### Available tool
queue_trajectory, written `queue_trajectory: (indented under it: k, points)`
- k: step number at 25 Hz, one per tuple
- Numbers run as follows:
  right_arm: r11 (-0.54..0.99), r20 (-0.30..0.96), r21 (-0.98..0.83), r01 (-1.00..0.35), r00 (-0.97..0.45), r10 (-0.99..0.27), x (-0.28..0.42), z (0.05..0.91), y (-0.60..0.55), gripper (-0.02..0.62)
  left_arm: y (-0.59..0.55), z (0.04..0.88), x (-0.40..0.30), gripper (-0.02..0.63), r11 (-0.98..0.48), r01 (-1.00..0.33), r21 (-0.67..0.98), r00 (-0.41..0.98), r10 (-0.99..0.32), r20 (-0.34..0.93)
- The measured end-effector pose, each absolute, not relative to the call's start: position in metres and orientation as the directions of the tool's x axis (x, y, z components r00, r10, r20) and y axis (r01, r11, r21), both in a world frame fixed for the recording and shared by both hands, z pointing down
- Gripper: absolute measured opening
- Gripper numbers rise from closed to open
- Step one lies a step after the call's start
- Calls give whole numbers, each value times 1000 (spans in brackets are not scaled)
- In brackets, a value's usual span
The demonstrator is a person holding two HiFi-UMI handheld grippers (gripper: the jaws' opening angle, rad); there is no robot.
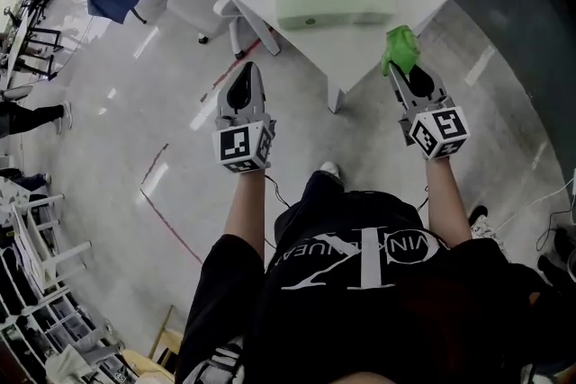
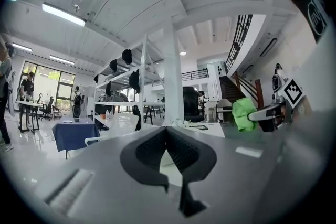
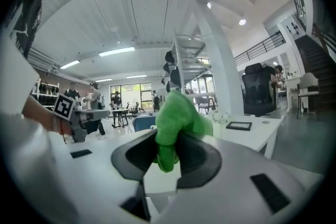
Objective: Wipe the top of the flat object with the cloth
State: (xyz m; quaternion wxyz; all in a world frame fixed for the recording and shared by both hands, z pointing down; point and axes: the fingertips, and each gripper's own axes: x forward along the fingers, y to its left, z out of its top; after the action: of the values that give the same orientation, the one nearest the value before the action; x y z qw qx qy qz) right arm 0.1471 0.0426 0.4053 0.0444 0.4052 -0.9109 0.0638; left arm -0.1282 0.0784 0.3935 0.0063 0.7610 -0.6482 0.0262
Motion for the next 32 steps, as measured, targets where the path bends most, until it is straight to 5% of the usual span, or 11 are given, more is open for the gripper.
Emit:
queue_trajectory:
  k: [32]
  points:
    - [858,345,-61,-510,-817,-461,49,430,-152,103,-98,452,-149,12,-145,-989,28,147,-970,194]
